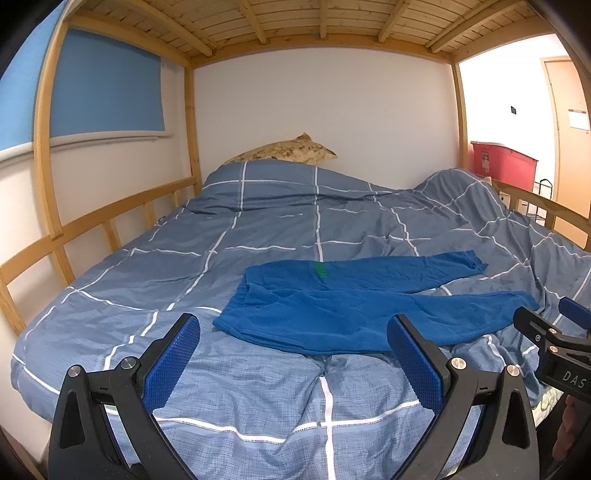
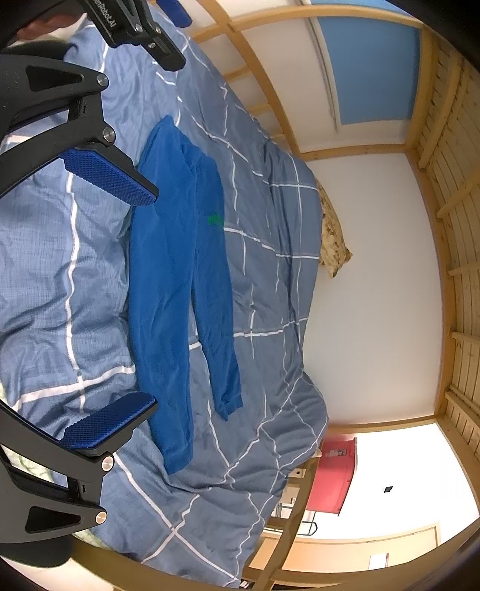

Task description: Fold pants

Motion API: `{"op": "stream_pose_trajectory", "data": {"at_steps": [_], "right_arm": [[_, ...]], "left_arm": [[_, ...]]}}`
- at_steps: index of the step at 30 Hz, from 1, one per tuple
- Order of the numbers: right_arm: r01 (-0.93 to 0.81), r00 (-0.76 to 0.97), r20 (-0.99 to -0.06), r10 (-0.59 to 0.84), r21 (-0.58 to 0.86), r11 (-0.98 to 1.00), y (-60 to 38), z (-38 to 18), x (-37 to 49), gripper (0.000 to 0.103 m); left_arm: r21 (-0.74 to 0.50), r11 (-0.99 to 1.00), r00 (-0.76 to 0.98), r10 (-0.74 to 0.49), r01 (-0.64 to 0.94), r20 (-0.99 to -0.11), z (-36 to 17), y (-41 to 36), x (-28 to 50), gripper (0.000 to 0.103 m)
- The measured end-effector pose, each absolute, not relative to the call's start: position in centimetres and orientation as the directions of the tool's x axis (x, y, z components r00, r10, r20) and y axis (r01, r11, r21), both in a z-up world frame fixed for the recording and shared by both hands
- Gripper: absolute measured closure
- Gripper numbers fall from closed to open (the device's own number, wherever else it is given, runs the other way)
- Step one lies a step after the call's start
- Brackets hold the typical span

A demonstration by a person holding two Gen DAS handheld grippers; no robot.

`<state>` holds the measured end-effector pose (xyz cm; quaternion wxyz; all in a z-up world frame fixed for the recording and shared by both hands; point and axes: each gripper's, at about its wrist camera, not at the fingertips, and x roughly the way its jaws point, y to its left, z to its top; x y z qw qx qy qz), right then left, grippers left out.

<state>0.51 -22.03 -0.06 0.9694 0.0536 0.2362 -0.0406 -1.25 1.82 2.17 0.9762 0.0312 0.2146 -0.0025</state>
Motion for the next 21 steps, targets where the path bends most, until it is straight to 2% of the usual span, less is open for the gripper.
{"op": "stream_pose_trajectory", "data": {"at_steps": [21], "right_arm": [[0.103, 0.877, -0.478, -0.057, 0.071, 0.992, -21.39, -0.77, 0.72, 0.000]], "left_arm": [[0.063, 0.998, 0.899, 0.020, 0.008, -0.437, 1.22, 2.20, -1.04, 0.000]]}}
